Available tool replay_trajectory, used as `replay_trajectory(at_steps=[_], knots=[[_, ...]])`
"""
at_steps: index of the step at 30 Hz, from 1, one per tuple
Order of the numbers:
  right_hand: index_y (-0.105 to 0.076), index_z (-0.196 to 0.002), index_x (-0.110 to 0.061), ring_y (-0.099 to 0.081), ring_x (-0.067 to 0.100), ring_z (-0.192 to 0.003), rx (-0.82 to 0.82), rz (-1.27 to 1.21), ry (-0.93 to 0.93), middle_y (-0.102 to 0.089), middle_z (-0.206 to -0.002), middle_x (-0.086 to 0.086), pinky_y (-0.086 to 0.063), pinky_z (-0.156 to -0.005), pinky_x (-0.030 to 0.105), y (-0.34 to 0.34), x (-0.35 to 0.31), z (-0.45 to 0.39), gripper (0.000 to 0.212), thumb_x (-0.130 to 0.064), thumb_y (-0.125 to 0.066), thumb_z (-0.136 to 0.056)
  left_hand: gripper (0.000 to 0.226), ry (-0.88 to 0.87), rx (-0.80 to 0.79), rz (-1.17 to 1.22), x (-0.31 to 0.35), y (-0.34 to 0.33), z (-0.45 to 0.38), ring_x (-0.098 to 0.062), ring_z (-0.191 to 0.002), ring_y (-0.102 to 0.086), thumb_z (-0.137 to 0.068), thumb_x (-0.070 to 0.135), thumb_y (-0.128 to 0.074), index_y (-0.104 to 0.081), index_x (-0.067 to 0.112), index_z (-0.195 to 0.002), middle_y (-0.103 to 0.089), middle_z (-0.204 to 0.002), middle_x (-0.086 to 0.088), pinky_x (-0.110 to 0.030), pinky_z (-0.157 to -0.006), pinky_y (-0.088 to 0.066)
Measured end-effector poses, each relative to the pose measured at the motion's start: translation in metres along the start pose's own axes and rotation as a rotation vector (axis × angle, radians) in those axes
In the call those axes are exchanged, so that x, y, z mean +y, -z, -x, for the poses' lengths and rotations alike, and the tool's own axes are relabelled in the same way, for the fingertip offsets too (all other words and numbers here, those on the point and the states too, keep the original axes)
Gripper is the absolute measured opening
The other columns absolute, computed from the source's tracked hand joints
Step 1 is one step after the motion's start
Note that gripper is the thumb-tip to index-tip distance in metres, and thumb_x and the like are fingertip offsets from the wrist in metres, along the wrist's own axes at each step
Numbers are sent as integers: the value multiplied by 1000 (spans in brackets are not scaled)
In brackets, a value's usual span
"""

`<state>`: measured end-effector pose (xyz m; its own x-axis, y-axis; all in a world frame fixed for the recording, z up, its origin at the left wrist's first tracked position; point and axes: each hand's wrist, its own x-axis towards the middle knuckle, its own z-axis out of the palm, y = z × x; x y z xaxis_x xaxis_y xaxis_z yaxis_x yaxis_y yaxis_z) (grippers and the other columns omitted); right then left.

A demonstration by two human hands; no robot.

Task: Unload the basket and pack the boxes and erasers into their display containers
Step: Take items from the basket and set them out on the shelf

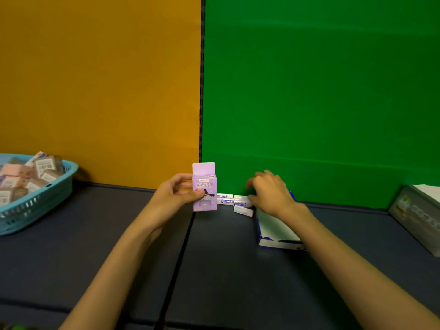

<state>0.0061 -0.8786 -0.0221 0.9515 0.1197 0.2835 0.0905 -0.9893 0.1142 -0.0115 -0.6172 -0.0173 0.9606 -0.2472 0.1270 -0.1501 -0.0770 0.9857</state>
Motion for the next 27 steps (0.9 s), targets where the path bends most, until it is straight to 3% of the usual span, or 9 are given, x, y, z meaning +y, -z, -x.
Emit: replay_trajectory(at_steps=[6, 10, 19, 22, 27], knots=[[-64, -125, -25, -54, 28, -119, 75, -105, 15, -61, -124, 4, -44, -96, 38, 53, 95, 42, 34, -34, -61, -92, 36, -64, -39, 9, 39, -99, -10, -22, -88, -74, -83, 1, -74, -62, 6, -117, -73, -106, -13, -27, -77, -61], [-67, -119, -29, -59, 25, -111, 107, -156, -59, -61, -119, 0, -47, -90, 36, 76, 183, 84, 29, -35, -63, -91, 36, -111, -147, -66, 55, -190, -34, -26, -86, -72, -82, 1, -77, -62, 4, -114, -71, -102, -13, -39, -86, -60], [-69, -114, -28, -61, 24, -108, 147, -125, -195, -63, -115, -2, -46, -87, 36, 83, 321, 164, 24, -33, -62, -92, 33, -151, -304, -319, 28, -382, -92, -3, -67, -62, -70, 16, -90, -68, 27, -91, -73, -88, 8, -33, -84, -50], [-70, -113, -29, -61, 21, -107, 143, -147, -218, -63, -116, -4, -44, -84, 34, 79, 349, 184, 22, -32, -62, -93, 35, -181, -267, -405, 16, -427, -102, -1, -74, -64, -70, 19, -89, -69, 25, -99, -73, -92, 8, -20, -75, -48], [-68, -116, -32, -60, 17, -108, 140, -202, -263, -62, -121, -7, -34, -77, 28, 76, 383, 209, 24, -35, -60, -94, 41, -176, -227, -512, -4, -471, -116, -11, -93, -69, -73, 22, -87, -70, 17, -109, -74, -99, 5, -31, -89, -53]])
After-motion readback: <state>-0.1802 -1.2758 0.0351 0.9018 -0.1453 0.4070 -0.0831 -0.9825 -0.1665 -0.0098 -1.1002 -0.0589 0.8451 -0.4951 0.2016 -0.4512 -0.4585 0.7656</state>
